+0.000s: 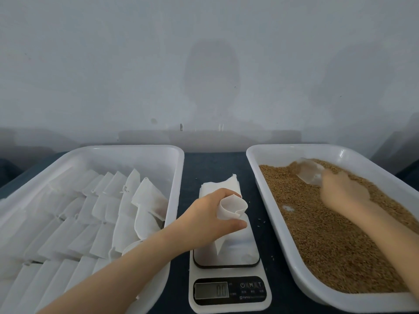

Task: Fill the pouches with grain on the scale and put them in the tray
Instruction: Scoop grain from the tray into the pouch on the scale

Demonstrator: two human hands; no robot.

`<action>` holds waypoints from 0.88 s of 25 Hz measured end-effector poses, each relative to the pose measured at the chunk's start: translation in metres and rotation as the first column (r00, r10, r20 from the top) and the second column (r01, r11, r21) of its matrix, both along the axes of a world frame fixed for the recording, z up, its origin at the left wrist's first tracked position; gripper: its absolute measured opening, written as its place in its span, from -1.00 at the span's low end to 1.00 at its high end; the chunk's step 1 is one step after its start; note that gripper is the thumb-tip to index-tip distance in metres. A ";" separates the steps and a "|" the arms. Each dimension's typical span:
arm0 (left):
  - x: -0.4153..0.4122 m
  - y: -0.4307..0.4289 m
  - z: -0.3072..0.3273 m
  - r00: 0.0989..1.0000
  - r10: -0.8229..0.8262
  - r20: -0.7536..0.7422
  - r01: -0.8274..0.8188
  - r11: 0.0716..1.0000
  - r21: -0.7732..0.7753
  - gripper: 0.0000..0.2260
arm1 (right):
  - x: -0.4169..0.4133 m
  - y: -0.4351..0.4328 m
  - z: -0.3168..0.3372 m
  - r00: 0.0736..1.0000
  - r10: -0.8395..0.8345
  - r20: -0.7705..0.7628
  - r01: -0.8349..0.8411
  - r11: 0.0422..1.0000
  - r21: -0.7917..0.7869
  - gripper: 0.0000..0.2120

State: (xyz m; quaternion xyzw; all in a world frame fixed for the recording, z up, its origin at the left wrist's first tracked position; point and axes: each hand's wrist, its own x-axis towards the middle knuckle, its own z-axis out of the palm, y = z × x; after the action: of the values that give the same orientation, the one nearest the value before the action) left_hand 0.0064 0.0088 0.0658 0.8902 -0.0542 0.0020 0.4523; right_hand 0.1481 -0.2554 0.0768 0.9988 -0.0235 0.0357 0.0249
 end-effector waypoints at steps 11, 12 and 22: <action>0.001 0.001 -0.001 1.000 -0.014 -0.008 0.014 1.000 0.009 -0.60 | -0.020 0.016 -0.003 0.946 0.290 -0.147 -0.194 0.866 0.460 -0.75; 0.001 0.001 -0.001 1.000 -0.018 -0.011 0.018 1.000 0.008 -0.59 | -0.025 0.015 -0.001 0.945 0.294 -0.144 -0.192 0.854 0.484 -0.73; -0.001 0.000 0.002 1.000 -0.028 -0.012 0.028 1.000 0.003 -0.66 | -0.053 -0.009 0.013 0.979 0.157 -0.130 -0.076 0.872 0.483 -0.82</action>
State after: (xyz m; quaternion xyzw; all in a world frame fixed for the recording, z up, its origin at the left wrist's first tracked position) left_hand 0.0055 0.0089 0.0675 0.8901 -0.0639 -0.0097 0.4511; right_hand 0.0951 -0.2642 0.0895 0.9733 0.0310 -0.0523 -0.2212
